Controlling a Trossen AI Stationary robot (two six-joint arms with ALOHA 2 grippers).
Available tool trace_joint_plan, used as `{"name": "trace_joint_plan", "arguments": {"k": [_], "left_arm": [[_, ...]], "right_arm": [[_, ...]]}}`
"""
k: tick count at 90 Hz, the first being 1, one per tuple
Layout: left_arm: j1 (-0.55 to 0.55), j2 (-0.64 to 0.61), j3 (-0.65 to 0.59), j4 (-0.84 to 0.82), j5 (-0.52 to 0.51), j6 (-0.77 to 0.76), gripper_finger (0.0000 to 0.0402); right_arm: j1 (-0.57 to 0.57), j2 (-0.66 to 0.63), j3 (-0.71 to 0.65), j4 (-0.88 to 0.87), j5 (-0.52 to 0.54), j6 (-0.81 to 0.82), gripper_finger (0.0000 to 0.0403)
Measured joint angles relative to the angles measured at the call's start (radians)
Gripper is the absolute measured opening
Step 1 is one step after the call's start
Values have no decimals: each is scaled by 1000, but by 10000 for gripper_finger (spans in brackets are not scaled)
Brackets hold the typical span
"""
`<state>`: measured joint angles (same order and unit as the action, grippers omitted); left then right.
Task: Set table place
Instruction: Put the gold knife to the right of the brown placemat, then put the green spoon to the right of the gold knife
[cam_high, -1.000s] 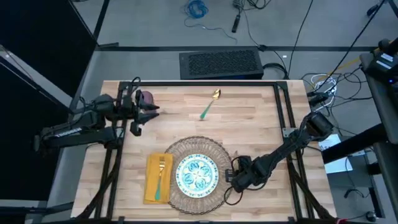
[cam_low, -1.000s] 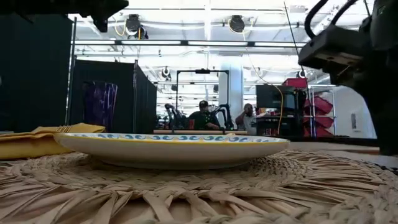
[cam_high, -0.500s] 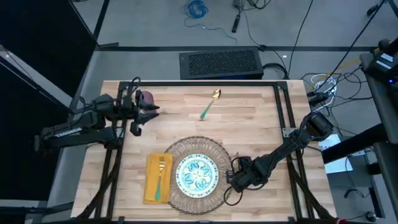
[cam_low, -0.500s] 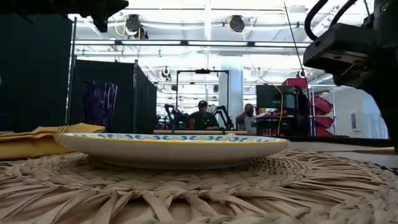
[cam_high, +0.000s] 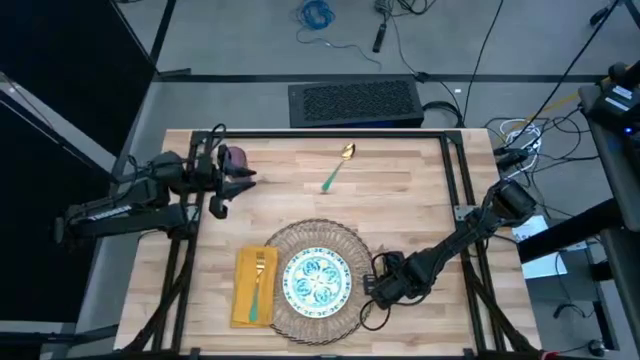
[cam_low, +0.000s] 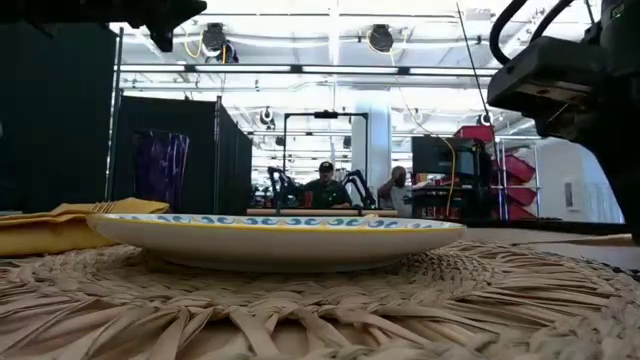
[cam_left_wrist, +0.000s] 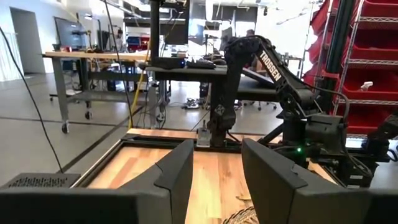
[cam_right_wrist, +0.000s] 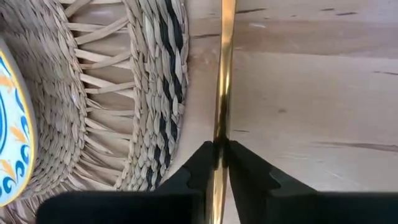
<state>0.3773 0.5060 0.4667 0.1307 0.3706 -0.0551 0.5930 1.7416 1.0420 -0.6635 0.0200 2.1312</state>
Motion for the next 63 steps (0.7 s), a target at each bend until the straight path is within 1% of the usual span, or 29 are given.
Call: {"name": "trace_joint_plan", "arguments": {"k": [16, 38, 52, 63], "left_arm": [[0, 0, 0, 0, 0, 0, 121], [0, 0, 0, 0, 0, 0, 121], [0, 0, 0, 0, 0, 0, 121], [0, 0, 0, 0, 0, 0, 121]], "right_arm": [[0, 0, 0, 1, 0, 0, 61], [0, 0, 0, 5, 1, -11, 63], [-14, -4, 0, 5, -1, -75, 63], [-56, -41, 0, -2, 2, -149, 64]]}}
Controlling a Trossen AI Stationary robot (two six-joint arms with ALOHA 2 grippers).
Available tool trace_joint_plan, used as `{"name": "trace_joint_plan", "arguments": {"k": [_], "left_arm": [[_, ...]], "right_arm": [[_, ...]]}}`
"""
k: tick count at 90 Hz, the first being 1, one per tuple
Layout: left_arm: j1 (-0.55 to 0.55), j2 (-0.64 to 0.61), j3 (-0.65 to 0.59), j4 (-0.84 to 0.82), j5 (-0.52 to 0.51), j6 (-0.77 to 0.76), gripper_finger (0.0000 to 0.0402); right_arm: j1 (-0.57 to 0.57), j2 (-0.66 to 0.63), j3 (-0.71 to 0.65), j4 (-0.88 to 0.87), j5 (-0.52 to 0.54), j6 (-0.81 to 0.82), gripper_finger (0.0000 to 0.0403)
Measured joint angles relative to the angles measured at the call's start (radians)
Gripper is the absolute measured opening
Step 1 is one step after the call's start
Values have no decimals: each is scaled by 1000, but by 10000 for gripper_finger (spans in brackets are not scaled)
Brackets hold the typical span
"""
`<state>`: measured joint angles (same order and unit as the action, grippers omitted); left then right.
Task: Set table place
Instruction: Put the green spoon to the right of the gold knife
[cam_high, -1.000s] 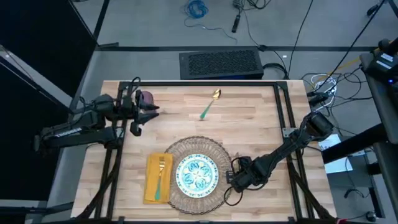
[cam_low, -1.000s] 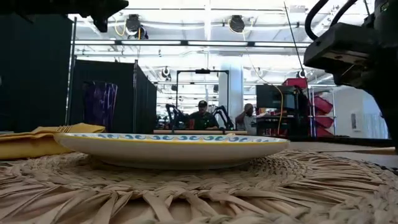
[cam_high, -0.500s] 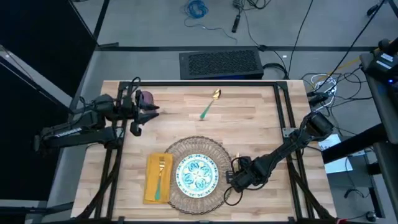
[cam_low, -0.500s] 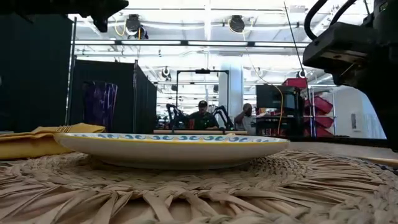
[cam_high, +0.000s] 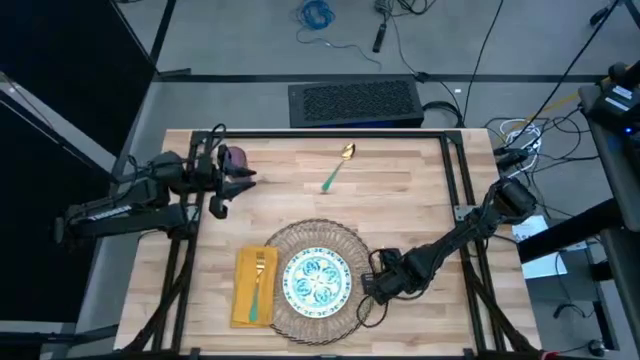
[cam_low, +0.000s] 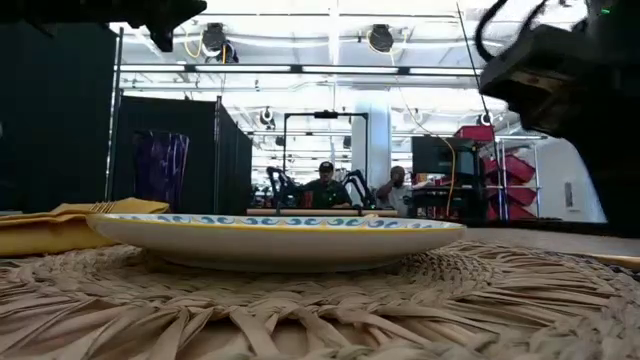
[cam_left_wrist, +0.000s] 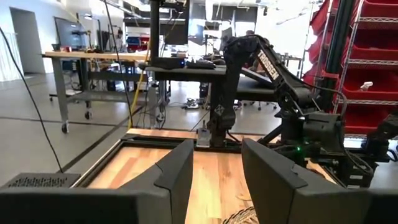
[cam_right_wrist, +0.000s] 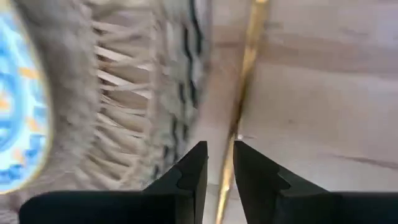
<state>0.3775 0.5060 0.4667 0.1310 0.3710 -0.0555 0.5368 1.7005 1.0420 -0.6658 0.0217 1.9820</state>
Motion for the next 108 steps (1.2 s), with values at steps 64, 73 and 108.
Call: {"name": "trace_joint_plan", "arguments": {"k": [64, 73, 108], "left_arm": [[0, 0, 0, 20, -4, 16, 121], [0, 0, 0, 20, -5, 17, 121], [0, 4, 0, 96, -83, 35, 121]], "right_arm": [[-860, -152, 0, 478, 14, -1326, 63], [-979, -152, 0, 581, -35, -1287, 55], [-1134, 45, 127, 625, -385, -1238, 69]]}}
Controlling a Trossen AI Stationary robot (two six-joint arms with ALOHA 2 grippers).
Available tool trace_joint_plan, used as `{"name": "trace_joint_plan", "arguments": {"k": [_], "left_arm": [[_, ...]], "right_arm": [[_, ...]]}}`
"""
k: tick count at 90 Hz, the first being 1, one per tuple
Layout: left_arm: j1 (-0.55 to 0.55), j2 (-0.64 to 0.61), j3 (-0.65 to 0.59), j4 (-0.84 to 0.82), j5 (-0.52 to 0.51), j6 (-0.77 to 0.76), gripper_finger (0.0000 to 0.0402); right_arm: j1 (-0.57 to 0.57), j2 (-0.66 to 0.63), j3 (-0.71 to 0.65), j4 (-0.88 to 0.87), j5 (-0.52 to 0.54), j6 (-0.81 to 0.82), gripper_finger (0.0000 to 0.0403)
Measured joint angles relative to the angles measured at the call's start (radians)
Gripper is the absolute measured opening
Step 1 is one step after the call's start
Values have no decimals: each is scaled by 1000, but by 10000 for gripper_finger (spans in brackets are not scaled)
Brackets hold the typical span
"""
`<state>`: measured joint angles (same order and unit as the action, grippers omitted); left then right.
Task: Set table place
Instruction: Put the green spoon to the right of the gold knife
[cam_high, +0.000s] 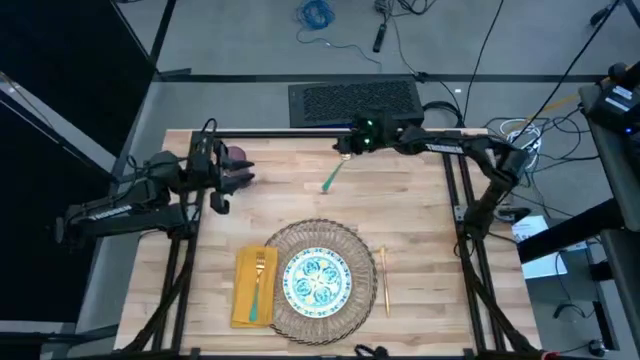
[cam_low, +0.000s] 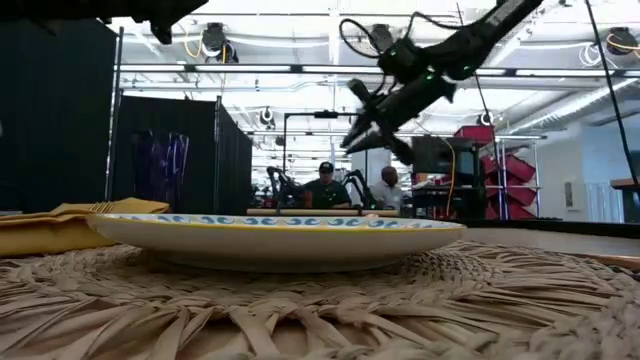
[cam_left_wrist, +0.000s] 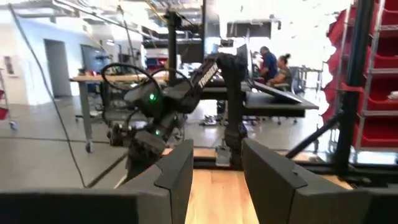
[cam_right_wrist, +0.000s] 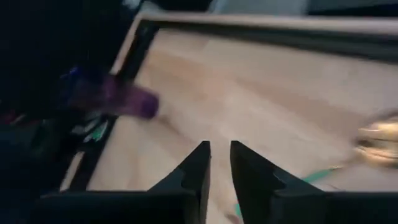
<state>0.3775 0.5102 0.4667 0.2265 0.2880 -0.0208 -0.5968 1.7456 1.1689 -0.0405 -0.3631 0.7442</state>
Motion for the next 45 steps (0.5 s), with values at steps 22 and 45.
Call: {"name": "trace_joint_plan", "arguments": {"k": [22, 45], "left_arm": [[0, 0, 0, 24, -21, -26, 121], [0, 0, 0, 31, -46, -26, 121]], "right_arm": [[-5, 135, 212, -353, 68, -191, 146], [0, 186, 334, -517, 111, -558, 183]]}}
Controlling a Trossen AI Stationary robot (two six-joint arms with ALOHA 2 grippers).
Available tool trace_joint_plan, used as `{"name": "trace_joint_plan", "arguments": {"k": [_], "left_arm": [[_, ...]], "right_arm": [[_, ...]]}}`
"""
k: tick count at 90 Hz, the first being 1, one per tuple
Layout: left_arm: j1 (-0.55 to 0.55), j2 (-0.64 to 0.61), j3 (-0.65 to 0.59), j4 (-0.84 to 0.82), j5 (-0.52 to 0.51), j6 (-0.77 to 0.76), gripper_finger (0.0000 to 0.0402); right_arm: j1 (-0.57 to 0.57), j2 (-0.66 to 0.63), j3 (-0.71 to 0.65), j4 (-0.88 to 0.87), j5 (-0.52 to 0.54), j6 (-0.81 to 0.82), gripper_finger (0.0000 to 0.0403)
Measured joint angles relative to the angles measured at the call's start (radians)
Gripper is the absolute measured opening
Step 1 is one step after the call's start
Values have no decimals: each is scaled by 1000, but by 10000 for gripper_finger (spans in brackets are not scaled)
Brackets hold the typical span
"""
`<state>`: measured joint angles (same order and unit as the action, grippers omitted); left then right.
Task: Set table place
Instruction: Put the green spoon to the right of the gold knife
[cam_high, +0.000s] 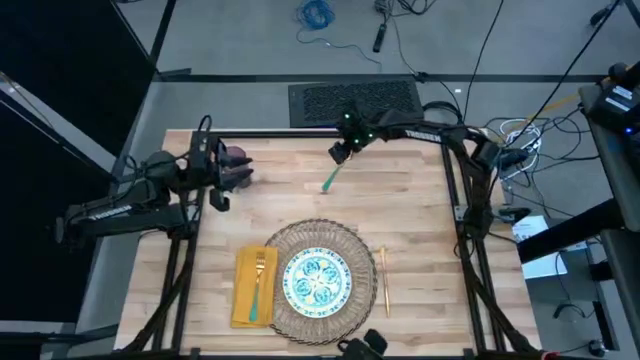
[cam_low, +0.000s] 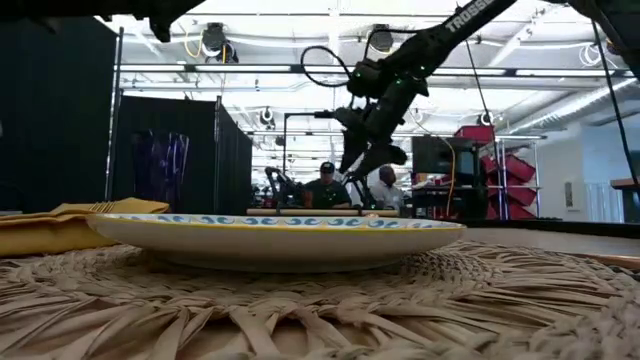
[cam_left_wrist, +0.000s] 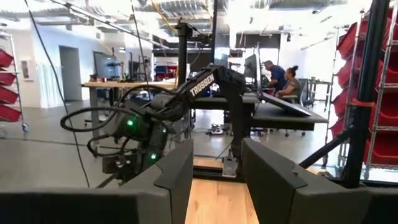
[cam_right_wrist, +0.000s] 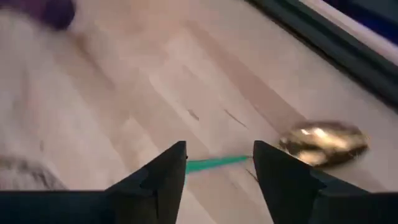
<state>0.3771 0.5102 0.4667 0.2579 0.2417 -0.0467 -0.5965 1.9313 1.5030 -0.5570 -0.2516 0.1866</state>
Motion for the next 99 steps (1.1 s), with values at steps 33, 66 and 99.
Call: {"name": "trace_joint_plan", "arguments": {"k": [33, 66, 99], "left_arm": [[0, 0, 0, 22, -17, 0, 121], [0, 6, 0, 26, -68, 0, 121], [0, 41, 0, 39, -69, 5, 121]], "right_arm": [[24, 68, 110, -233, -19, -596, 175], [88, 97, 110, -179, 248, -991, 169], [119, 169, 110, -200, 252, -1088, 168]]}}
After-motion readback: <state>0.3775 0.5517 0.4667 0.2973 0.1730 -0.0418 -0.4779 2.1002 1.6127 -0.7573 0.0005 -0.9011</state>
